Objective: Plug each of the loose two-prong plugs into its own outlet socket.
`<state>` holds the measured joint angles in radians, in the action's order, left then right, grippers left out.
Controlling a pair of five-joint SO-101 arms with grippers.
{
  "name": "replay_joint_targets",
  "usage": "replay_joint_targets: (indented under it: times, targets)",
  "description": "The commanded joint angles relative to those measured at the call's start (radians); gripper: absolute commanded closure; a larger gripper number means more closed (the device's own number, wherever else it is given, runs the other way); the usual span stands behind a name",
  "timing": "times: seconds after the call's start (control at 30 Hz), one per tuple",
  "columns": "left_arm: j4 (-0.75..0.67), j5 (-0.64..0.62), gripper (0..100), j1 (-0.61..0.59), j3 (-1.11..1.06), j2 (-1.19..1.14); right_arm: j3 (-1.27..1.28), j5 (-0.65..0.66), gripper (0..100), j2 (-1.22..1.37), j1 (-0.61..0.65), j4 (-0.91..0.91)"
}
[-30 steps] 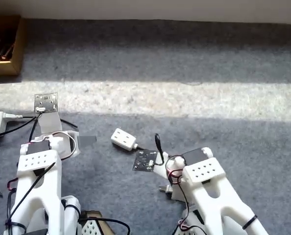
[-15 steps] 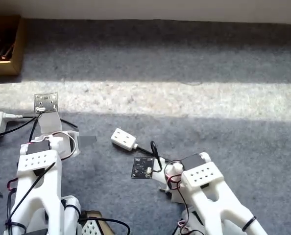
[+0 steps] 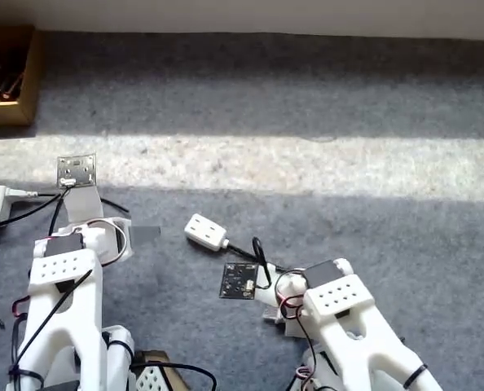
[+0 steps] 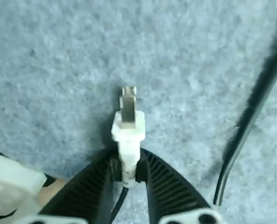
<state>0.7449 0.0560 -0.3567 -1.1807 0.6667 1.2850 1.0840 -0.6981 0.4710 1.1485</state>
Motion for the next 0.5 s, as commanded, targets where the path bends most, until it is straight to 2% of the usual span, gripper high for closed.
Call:
replay_joint_targets:
  times: [0.0,0.13,0.27,0.37,0.47]
  targets:
    - [-0.011,0.003,57,0.018,0.038,0.01,-0.191,-0.143,99.3,-0.008,0.001,0.108]
    - [0.02,0.005,57,0.018,0.134,0.01,-0.568,-0.224,99.3,-0.004,0.005,0.288]
    - [0.189,0.006,57,0.022,0.378,0.01,-0.88,-0.358,99.3,0.007,0.097,0.404]
    - [0.361,0.025,57,0.065,0.619,0.01,-0.918,-0.483,99.3,0.041,0.173,0.369]
    - [0.528,0.129,57,0.142,0.84,0.01,-0.912,-0.568,99.3,0.094,0.231,0.222]
